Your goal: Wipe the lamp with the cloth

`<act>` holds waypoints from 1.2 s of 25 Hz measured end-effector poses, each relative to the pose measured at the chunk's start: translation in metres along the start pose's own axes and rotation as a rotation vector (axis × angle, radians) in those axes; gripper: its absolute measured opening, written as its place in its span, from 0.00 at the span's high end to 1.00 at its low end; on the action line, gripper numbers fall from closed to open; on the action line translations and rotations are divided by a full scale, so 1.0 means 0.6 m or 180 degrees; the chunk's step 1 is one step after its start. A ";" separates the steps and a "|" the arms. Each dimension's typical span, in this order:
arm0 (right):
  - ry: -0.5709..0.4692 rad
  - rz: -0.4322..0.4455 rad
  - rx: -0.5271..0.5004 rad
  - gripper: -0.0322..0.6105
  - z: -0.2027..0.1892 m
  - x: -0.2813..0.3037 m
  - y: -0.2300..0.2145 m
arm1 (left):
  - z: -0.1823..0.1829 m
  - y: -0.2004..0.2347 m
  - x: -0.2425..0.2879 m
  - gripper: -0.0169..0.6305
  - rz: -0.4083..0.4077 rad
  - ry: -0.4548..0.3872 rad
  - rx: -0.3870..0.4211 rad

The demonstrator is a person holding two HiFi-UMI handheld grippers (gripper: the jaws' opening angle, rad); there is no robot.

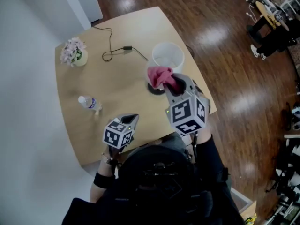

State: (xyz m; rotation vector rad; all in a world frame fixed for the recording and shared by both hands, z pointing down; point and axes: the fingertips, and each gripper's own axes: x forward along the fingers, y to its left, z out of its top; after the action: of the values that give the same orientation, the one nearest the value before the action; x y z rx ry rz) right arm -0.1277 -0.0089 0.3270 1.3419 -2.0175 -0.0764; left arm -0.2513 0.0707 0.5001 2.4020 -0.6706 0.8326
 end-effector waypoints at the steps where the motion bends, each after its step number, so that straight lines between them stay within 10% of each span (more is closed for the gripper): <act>1: 0.0049 0.0001 0.0018 0.79 -0.006 0.011 0.004 | -0.002 0.001 0.002 0.98 -0.0039 0.0019 0.0027; 23: 0.1068 0.0580 0.0274 0.79 -0.170 0.132 0.169 | -0.008 0.006 -0.004 0.98 -0.0340 0.0092 0.0152; 30: 0.0620 0.0246 0.0212 0.79 -0.031 0.072 0.150 | -0.007 0.013 -0.007 0.98 -0.0484 0.0080 0.0216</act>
State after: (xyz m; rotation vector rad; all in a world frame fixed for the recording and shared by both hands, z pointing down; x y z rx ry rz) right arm -0.1972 0.0024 0.4002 1.2591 -1.9187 0.1524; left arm -0.2604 0.0685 0.5024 2.4630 -0.4501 0.8319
